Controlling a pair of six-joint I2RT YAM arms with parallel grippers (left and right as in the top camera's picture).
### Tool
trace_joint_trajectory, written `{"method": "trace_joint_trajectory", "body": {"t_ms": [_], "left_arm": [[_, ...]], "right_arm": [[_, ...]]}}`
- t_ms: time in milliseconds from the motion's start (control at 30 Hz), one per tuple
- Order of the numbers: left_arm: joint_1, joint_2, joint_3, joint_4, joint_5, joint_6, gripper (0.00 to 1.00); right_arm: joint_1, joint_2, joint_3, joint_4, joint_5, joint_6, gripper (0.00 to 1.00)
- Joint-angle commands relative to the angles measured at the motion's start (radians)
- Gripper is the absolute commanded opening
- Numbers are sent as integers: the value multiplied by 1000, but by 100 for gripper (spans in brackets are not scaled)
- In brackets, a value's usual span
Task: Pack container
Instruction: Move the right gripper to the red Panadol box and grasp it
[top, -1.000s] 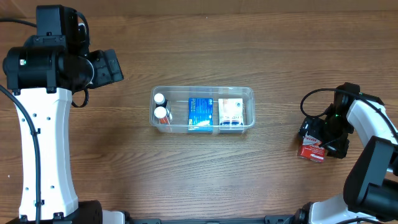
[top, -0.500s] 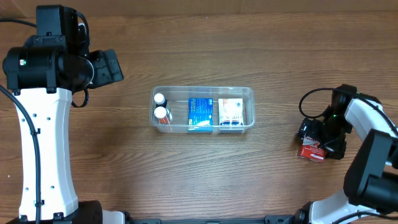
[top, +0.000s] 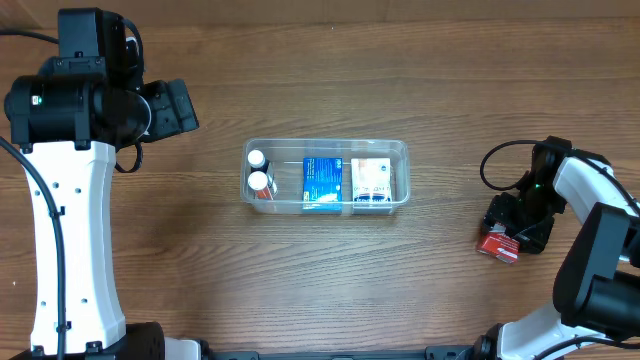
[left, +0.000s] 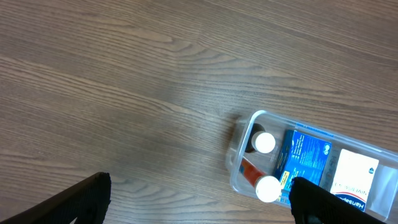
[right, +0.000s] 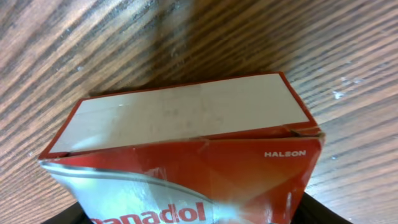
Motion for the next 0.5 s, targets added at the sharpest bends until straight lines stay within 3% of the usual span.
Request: {"method": "trace_joint_trajectory", "body": {"t_ms": [0, 233, 467], "left_arm": [[3, 0, 18, 3, -6, 16, 93], [3, 0, 18, 3, -6, 15, 93], [3, 0, 18, -2, -6, 15, 93]], "right_arm": [[6, -5, 77, -42, -7, 0, 67], [119, -36, 269, -189, -20, 0, 69], [377, -157, 497, -235, -20, 43, 69]]}}
